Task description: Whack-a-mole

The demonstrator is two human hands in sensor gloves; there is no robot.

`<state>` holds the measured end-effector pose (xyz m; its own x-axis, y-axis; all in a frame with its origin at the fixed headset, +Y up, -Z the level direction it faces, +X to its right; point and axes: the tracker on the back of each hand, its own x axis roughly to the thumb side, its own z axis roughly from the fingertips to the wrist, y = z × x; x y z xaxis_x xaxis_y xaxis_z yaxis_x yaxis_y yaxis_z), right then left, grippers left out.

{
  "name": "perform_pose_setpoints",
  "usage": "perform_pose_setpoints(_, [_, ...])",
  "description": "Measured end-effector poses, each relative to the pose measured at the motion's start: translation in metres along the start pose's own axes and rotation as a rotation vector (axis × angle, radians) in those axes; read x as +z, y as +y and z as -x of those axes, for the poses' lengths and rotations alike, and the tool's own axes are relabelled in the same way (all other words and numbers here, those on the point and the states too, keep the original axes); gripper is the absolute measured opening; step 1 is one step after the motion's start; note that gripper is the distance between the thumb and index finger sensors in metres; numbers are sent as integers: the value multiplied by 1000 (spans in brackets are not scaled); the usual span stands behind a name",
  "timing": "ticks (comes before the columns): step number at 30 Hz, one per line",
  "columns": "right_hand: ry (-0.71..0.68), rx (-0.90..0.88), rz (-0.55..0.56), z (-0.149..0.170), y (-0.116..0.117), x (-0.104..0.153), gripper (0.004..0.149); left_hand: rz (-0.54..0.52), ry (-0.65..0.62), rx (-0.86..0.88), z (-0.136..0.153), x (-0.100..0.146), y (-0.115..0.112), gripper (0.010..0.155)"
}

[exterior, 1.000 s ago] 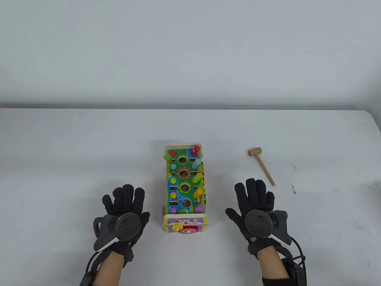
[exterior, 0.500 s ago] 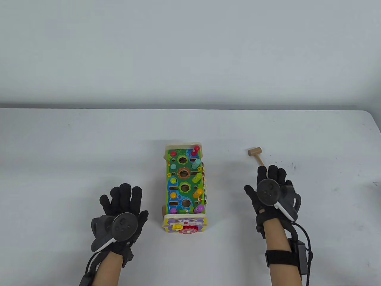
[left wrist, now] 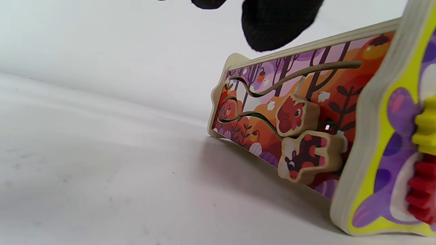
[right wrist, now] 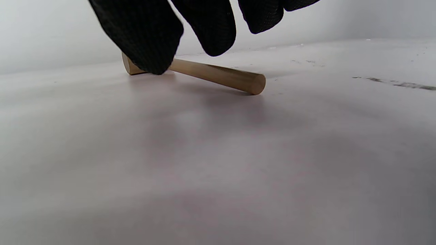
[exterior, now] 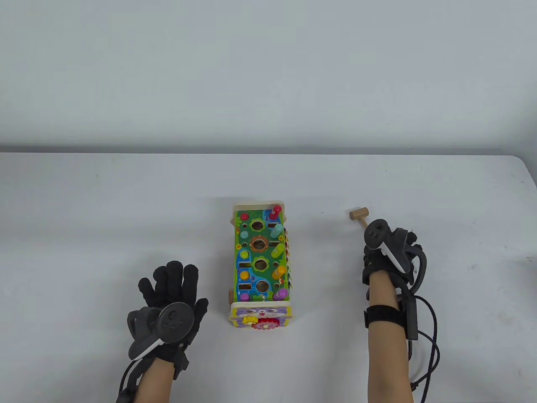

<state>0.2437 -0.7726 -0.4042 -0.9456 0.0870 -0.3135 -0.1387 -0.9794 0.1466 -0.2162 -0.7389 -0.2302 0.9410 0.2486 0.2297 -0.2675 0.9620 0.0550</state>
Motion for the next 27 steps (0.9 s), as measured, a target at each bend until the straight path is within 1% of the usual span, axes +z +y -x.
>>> perform_pose_setpoints(3, [34,40,-39,-3,5,-6,57,-1,6,0,1,1,0,79])
perform_pose_setpoints(9, [53,55,0,-5,8,-12,51,1,8,4,1,1,0,79])
perform_pose_setpoints(17, [69,117,-6,-14,7,-16,44,2,2,9,1,2,1,79])
perform_pose_setpoints(22, [62,117,-16,-14,7,-16,41,1,2,8,1,2,1,78])
perform_pose_setpoints(24, [49,96,9,-13,4,-13,40,0,3,9,1,2,1,79])
perform_pose_setpoints(27, [12,47,77,-10,-2,-5,40,-1,7,11,2,2,1,78])
